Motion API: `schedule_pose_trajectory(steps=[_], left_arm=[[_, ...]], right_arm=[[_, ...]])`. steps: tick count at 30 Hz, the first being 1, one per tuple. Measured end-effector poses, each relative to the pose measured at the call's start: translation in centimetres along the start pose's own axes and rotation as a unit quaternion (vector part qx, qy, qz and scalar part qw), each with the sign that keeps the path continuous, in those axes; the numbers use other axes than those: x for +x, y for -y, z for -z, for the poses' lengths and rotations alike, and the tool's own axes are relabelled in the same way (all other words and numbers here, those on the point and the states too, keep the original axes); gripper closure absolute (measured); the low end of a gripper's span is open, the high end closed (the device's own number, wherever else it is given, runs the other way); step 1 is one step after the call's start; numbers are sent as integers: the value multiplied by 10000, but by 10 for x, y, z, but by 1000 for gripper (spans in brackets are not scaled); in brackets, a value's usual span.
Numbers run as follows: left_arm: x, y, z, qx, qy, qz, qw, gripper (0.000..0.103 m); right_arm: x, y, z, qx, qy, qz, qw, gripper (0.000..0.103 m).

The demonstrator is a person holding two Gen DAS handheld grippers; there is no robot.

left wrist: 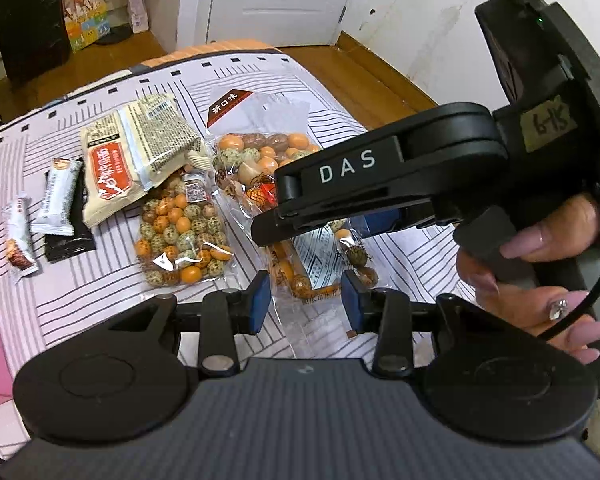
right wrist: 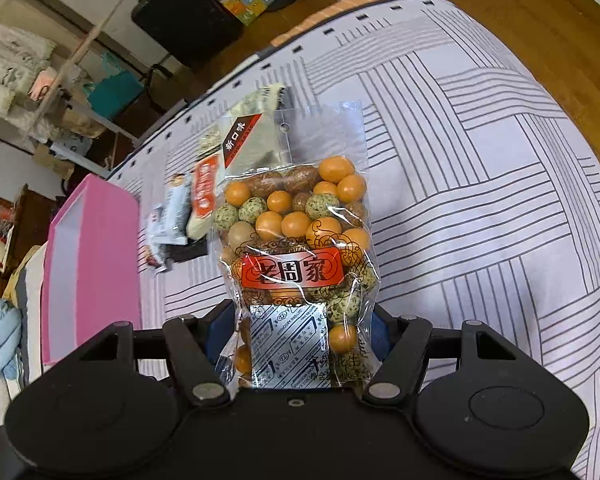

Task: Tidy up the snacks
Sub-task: 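Carry the peanut bag into the pink box and open the right tool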

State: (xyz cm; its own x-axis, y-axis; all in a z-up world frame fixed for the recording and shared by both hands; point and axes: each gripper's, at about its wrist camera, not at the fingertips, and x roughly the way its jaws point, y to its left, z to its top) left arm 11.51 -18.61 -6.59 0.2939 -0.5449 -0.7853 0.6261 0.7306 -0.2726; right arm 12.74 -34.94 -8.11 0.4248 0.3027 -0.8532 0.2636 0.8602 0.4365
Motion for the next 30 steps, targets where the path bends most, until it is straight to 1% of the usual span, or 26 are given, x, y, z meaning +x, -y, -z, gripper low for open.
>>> schedule_pose_trajectory(steps=[4, 8, 15, 17, 20, 24, 30], left_arm=[[-20, 1, 8, -11, 35, -4, 10000, 66], [-43, 0, 18, 17, 94, -73, 9999, 66], [-89, -15, 35, -13, 174, -110, 9998, 66], [-104, -20, 39, -4, 252, -174, 9995, 66], [-126, -27, 46, 16, 428, -371, 9984, 66], [-150, -43, 56, -67, 583, -539, 9968, 66], [-169, -77, 65, -225, 639, -651, 9956, 66]], right_arm=[[-11, -18, 13, -219, 98, -24, 9997, 31], [-16, -40, 23, -434, 105, -84, 9990, 31], [-30, -90, 42, -883, 165, -67, 9959, 31], [-33, -108, 46, -1042, 190, -99, 9943, 31], [-35, -134, 50, -1274, 251, -164, 9914, 31], [-31, -161, 58, -1494, 356, -229, 9879, 31], [-10, -194, 60, -1721, 303, -425, 9837, 31]])
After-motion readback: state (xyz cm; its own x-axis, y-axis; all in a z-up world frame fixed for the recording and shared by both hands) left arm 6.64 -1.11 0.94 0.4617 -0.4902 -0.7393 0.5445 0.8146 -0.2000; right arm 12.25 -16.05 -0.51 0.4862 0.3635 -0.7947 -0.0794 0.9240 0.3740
